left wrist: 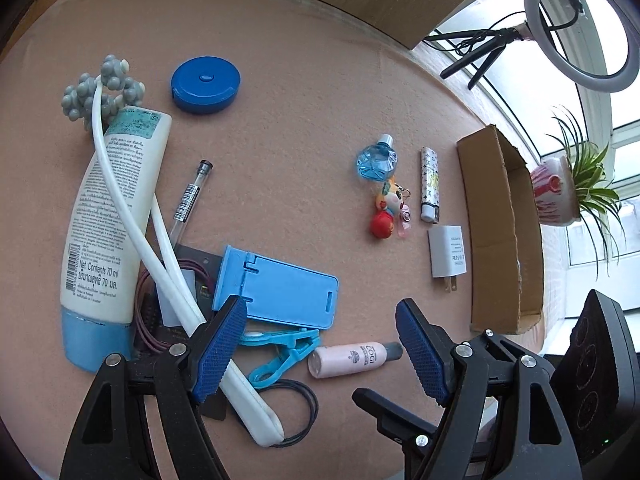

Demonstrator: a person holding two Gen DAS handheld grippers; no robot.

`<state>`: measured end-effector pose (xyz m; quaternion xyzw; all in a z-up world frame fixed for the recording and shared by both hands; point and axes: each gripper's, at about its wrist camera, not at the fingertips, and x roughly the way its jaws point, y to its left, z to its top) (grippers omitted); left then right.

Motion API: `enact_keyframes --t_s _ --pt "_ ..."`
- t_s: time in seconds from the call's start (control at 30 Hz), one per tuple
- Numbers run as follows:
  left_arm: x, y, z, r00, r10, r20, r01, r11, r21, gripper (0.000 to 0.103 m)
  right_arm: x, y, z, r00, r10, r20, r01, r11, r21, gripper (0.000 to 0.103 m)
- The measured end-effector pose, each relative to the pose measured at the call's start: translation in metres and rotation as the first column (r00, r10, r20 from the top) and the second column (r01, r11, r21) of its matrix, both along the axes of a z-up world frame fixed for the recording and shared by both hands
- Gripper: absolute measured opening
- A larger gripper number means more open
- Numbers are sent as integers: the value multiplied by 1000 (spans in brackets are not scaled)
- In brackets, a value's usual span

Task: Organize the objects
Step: 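Grasp the pink small bottle with the right tool, then carry the pink bottle with the right tool while the left tool grasps the doll keychain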

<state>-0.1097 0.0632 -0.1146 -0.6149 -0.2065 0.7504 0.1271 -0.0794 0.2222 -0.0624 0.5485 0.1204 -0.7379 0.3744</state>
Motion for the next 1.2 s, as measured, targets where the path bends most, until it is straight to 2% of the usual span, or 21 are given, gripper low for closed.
enact_keyframes --t_s 0.3,0.4,0.63,0.77,0.93,1.2 --pt "-18 5 -7 1000 3 -1 -3 1000 -9 80 6 -16 -11 999 44 -6 -44 999 24 46" --pt "-24 2 -8 1000 17 6 -17 1000 2 80 6 -19 -17 999 41 -7 -40 998 46 38" --pt "-14 -11 5 1000 17 14 -18 999 32 80 -5 -5 -21 999 -29 26 29 999 29 19" --pt "-4 -5 5 999 -11 33 10 998 57 80 -12 2 -20 997 -74 36 73 997 21 19" --pt "-7 -2 -5 999 -3 48 2 1000 29 80 -17 9 -19 992 -121 35 121 992 25 19" --pt "-27 11 -7 999 -28 21 29 999 -22 80 -26 33 -18 977 -211 38 210 977 31 19"
